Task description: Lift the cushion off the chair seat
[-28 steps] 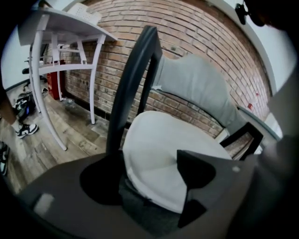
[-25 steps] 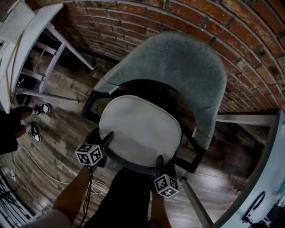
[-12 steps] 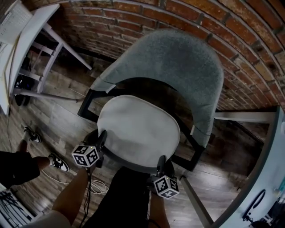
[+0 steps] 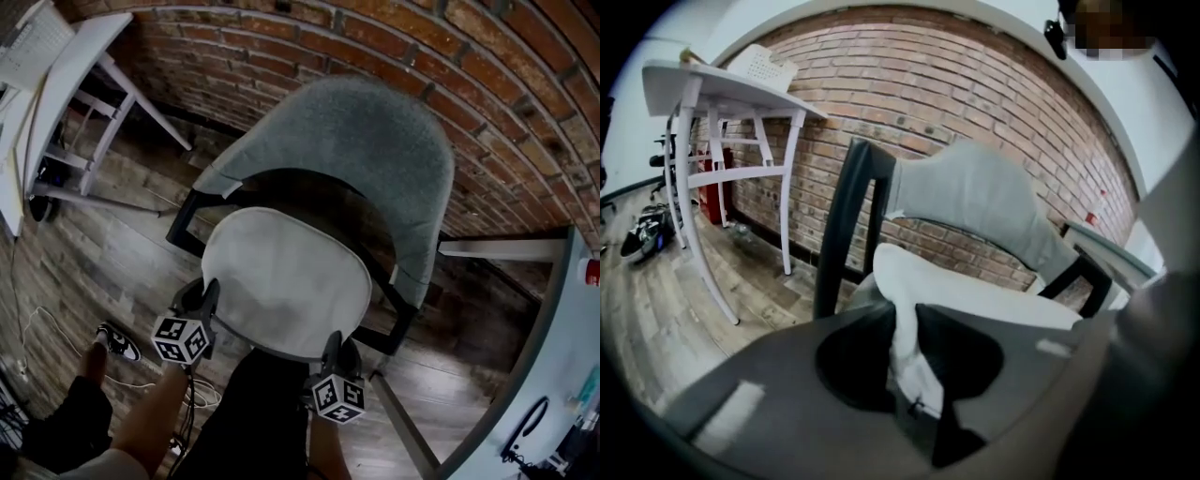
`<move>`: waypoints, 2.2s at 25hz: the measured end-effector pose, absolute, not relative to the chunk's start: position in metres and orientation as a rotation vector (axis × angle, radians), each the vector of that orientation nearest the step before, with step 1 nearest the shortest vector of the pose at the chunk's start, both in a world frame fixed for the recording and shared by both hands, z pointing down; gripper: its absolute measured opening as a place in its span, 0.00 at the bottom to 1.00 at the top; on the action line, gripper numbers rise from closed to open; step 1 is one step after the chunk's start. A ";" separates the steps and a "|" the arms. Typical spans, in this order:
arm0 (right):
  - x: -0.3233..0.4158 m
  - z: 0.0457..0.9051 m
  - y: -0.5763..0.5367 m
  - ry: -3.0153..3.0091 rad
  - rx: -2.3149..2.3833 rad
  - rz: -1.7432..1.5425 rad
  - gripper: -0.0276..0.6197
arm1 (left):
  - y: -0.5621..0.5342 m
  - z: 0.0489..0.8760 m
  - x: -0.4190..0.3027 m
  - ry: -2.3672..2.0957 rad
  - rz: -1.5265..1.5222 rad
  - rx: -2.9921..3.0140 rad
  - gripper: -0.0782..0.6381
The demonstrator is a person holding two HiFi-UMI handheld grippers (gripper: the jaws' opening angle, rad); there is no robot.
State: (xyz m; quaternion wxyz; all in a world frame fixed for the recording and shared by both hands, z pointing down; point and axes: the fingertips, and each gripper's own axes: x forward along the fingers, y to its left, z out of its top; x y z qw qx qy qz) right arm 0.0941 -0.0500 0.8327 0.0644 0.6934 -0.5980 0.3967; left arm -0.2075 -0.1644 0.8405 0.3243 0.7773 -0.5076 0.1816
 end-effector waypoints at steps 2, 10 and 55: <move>0.096 0.821 -0.051 -1.816 2.086 1.175 0.13 | -0.163 0.828 -0.207 -1.339 0.467 2.050 0.19; 0.101 0.751 -0.064 -1.899 2.057 1.078 0.13 | -0.165 0.761 -0.204 -1.365 0.431 2.099 0.19; 0.130 0.438 -0.090 -2.167 2.029 0.774 0.13 | -0.154 0.440 -0.183 -1.540 0.215 2.281 0.19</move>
